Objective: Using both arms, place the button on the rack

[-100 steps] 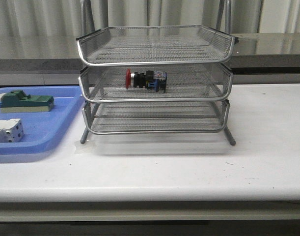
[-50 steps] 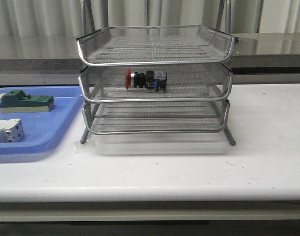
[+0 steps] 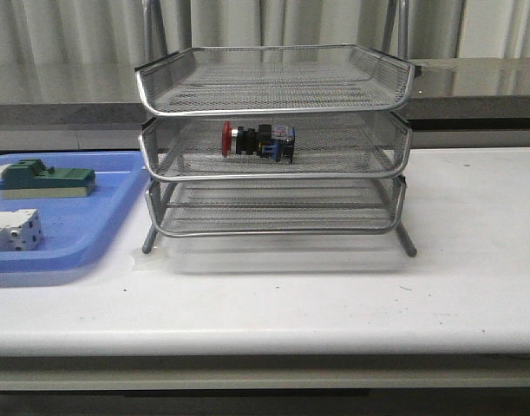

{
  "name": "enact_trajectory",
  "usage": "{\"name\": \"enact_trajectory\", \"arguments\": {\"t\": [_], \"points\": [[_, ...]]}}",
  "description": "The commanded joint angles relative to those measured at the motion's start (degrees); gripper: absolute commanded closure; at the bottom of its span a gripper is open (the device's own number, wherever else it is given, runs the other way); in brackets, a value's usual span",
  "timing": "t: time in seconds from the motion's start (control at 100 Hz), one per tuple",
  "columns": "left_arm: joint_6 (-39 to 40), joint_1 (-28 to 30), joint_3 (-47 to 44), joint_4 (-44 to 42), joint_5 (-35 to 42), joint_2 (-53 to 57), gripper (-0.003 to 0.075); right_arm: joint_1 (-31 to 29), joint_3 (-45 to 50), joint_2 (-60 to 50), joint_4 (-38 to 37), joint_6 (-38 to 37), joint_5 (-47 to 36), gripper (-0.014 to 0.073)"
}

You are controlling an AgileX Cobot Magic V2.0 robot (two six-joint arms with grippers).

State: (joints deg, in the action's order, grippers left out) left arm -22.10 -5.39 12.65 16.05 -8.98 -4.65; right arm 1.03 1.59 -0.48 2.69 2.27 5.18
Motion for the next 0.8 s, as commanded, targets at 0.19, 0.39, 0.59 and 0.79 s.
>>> {"name": "enact_trajectory", "arguments": {"t": [0.19,0.39,0.59,0.79], "points": [[21.42,0.77,-2.75,-18.4,4.96,-0.61,0.074,-0.4,-1.0,-1.23,0.02,0.05,-4.86,0.0655],[22.66,4.02,-6.55,-18.4,7.25,-0.39,0.074,-0.4,-1.0,-1.23,0.02,0.05,-4.86,0.0655],[23.05,6.56,-10.55,-18.4,9.45,4.27,0.074,-0.4,-1.0,-1.23,0.02,0.05,-4.86,0.0655],[23.83,6.83,-14.25,-18.4,11.46,6.72,0.074,-0.4,-1.0,-1.23,0.02,0.05,-4.86,0.0655]]}}
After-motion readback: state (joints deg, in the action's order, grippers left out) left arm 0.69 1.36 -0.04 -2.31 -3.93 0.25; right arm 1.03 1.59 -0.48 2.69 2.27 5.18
